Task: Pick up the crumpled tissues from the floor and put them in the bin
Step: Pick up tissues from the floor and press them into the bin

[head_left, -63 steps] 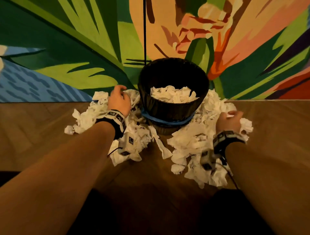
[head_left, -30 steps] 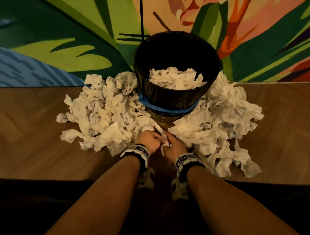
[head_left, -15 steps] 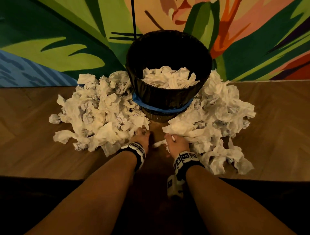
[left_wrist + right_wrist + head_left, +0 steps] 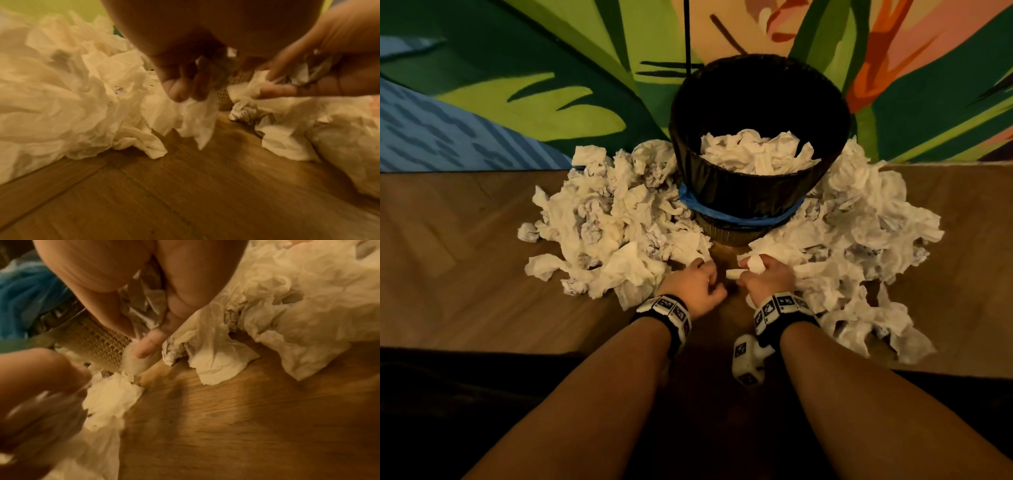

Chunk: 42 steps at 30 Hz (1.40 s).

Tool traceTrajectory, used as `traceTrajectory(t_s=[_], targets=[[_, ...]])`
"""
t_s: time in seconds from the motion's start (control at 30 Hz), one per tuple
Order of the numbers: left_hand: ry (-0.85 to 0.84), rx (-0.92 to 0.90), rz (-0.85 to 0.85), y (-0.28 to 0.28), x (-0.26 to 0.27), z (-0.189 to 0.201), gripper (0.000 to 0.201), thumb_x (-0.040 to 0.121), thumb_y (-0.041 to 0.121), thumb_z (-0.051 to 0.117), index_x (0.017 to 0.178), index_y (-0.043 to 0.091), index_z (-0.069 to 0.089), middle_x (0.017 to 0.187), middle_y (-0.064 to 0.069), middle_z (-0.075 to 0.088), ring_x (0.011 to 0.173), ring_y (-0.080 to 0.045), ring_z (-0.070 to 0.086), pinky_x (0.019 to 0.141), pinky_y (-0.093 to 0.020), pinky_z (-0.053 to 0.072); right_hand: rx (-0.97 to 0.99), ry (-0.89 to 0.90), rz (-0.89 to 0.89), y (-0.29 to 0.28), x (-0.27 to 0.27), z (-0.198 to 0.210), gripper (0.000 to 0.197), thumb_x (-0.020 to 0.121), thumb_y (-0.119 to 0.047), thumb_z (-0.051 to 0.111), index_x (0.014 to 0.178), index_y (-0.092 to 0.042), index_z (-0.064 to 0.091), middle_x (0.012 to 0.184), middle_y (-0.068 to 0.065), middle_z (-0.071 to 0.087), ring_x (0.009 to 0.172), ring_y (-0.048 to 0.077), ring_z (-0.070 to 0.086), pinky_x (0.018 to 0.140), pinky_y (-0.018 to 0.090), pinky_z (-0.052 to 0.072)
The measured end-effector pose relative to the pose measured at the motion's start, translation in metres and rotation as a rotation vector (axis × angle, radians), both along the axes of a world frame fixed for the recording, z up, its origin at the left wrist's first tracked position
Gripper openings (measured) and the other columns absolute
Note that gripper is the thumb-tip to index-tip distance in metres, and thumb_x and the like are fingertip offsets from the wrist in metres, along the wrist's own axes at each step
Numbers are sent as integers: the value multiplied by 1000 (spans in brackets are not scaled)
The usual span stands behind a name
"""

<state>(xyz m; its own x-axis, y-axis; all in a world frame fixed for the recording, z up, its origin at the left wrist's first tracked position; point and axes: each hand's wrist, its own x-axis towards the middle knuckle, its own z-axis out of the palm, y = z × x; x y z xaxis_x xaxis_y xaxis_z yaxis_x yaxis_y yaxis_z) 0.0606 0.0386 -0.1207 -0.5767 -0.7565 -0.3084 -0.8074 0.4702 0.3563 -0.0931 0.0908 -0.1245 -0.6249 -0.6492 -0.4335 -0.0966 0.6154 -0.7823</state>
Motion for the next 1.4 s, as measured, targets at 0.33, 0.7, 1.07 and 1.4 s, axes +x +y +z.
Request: traceTrajectory(t_s=[0.33,0.7,1.07,1.4], targets=[[373,-2,625,-46,22,20,24,83,16,51,102,31,51,54,2,55,49,-18,56,43,-25,37,-103,39,-52,2,3,7,18,76,-10,72,81,-26,73,79,-3,70,71,19,69,62,37,61],[-236,164,95,-21,-5,-16,63,92,9,53,149,23,32,159,-7,11,139,-34,33,113,-43,34,-23,30,9,5,4,12,24,75,-11,69,74,-35,69,76,-6,69,72,20,68,70,39,60],[-198,20,30,1,-6,-25,28,94,18,48,116,26,63,115,-7,64,101,-30,63,80,-40,50,-21,20,41,5,1,10,14,78,-14,69,81,-27,71,73,-9,67,73,19,67,67,33,58],[452,-4,334,-21,0,35,19,80,6,64,87,24,63,101,-1,57,77,-15,52,71,-19,39,-74,-136,-293,-3,-2,57,30,77,-39,54,53,-27,67,80,3,55,83,31,59,73,49,55]])
